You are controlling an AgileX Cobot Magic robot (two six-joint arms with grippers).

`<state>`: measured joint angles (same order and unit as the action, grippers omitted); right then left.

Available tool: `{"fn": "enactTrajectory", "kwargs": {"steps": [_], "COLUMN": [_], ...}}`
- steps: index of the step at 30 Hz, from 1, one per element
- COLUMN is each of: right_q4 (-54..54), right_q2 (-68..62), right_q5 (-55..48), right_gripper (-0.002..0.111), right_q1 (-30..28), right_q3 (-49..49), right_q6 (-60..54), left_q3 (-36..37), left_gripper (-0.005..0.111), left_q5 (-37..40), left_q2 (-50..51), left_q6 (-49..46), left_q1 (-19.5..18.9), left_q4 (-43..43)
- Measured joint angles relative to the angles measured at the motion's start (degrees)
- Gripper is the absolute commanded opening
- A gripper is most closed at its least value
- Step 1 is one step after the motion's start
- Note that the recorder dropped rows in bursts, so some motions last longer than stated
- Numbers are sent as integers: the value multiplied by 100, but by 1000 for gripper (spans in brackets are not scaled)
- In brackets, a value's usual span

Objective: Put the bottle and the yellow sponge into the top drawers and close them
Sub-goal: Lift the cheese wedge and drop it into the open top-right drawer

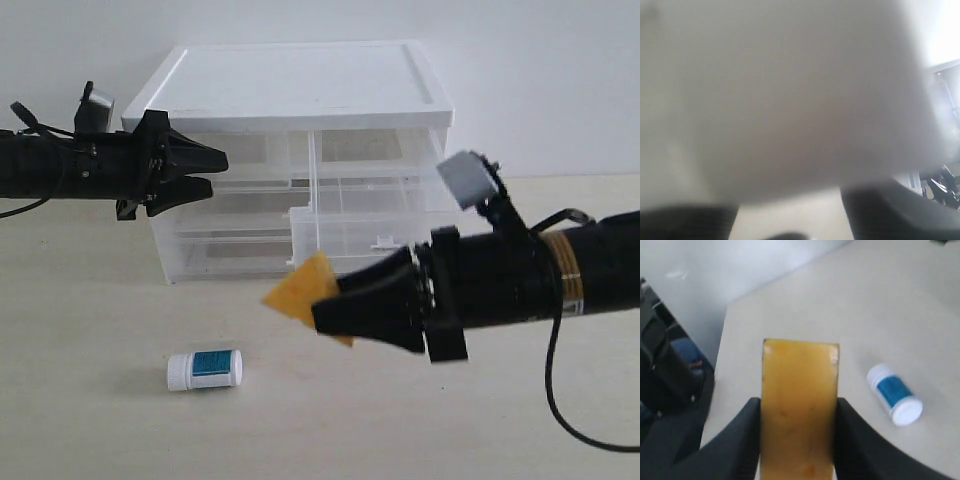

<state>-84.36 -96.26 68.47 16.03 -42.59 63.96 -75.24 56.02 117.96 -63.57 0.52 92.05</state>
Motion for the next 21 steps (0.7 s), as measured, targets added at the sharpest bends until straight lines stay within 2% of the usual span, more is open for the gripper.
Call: {"fn": "enactTrajectory", "kwargs": {"steps": [9, 12, 15, 17, 21], "right_q4": [1711, 2179, 2330, 2330, 2309], "right_q2": [242, 275, 275, 275, 275], "right_q5": [-76, -999, -2555, -3352, -3696], "right_gripper": [0, 0, 2, 11, 62], "right_q1": [-236, -236, -236, -243, -271], "right_q3": [-893, -1128, -1280, -1290, -1290], "right_q6": [798, 1106, 1473, 1502, 1679], "left_q3": [0, 0, 0, 0, 0], "left_gripper": [54, 54, 54, 54, 54], "left_q5": [0, 0, 0, 0, 0], "left_q2": [0, 0, 0, 0, 0], "left_q6": [0, 0, 0, 0, -108], "left_q1": [0, 0, 0, 0, 0], "left_q4": [0, 0, 0, 0, 0]}}
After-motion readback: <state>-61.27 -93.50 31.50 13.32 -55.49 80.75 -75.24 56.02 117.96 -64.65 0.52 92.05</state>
